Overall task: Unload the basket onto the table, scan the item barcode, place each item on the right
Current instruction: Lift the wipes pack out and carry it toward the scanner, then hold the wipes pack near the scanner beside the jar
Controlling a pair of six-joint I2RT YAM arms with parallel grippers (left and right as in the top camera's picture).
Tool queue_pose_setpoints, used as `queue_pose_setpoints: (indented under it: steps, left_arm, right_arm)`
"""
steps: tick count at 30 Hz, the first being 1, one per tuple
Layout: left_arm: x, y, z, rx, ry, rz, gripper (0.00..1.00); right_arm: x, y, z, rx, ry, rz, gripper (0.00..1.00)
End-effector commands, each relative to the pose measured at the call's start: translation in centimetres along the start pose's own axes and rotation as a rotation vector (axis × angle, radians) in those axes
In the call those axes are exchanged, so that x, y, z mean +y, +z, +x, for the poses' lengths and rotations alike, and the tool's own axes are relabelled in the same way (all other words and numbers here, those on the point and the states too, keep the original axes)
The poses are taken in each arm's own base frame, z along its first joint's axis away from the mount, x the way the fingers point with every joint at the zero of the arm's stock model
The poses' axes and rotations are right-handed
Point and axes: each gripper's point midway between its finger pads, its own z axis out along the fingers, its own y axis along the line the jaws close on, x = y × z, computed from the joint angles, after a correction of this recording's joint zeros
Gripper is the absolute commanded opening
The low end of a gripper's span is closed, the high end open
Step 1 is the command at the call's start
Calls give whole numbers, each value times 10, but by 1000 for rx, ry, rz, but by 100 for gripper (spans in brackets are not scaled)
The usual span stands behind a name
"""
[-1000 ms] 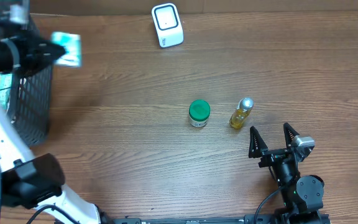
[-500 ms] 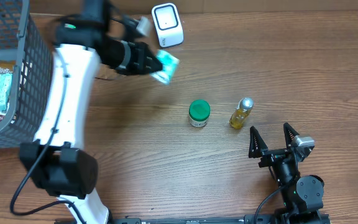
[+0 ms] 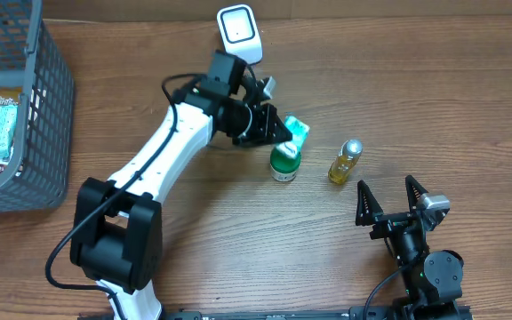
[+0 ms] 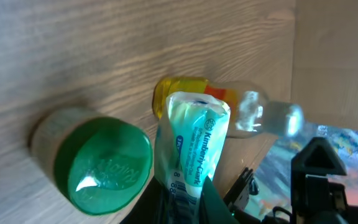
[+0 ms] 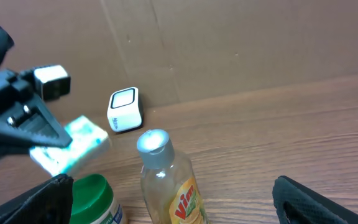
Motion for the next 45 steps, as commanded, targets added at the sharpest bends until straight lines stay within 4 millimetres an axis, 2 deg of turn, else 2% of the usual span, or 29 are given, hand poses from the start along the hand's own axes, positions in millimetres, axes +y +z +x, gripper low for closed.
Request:
queue_pose_setpoints:
  steps: [1, 11, 16, 19, 25, 29, 40, 45]
  left_arm:
    - [7, 7, 11, 18, -82, -1, 10]
    - [33, 24, 27, 31, -173, -9, 12]
    - [35, 25, 30, 35, -177, -12, 23]
    - [34, 24, 26, 23, -161, -7, 33]
    - [36, 20, 18, -3, -157, 2, 42]
    - [37, 16, 14, -12, -163, 8, 52]
    - [35, 14, 14, -11, -133, 10, 59]
    - [29, 7, 8, -14, -97, -14, 59]
  right_arm:
    - [-1, 0, 1, -7, 0, 4, 100]
    - [-1, 0, 1, -7, 0, 4, 100]
    - [-1, 0, 1, -7, 0, 4, 100]
    - [-1, 0, 1, -7, 0, 4, 100]
    - [-1, 0, 1, -7, 0, 4, 100]
    - [-1, 0, 1, -7, 0, 4, 100]
    - [-1, 0, 1, -7, 0, 4, 100]
    - [-1, 0, 1, -7, 0, 4, 100]
